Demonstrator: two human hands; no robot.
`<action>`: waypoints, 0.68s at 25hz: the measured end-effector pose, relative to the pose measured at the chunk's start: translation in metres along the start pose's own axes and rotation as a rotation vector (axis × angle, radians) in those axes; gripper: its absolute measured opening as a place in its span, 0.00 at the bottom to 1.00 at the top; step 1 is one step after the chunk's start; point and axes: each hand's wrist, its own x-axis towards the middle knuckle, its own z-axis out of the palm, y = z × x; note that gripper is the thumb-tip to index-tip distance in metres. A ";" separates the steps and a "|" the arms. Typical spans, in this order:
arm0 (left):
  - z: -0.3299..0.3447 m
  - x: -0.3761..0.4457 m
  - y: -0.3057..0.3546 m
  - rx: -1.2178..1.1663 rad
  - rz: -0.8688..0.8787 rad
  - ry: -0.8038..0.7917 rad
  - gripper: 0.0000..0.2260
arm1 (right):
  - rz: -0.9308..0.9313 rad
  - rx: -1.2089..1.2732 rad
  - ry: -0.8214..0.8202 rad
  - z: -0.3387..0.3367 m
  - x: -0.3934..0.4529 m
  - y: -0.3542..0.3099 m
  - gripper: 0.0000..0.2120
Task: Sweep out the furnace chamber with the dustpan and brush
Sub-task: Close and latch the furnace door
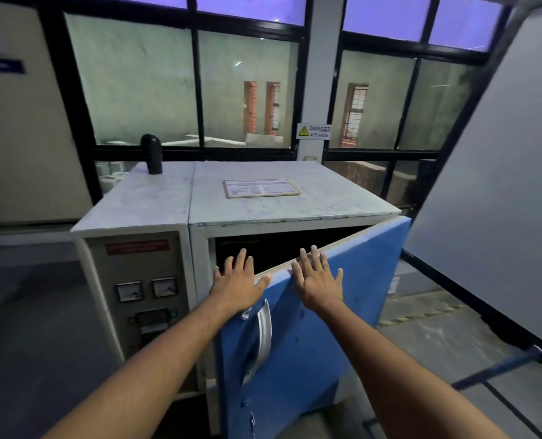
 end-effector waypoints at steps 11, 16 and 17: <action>0.012 0.074 -0.116 -0.005 -0.196 0.236 0.29 | -0.107 0.022 0.109 0.055 0.114 -0.049 0.26; 0.012 0.101 -0.133 0.118 -0.194 0.214 0.28 | -0.121 0.019 0.074 0.060 0.150 -0.062 0.27; 0.010 0.106 -0.134 0.138 -0.195 0.209 0.27 | -0.120 0.019 0.076 0.060 0.154 -0.063 0.28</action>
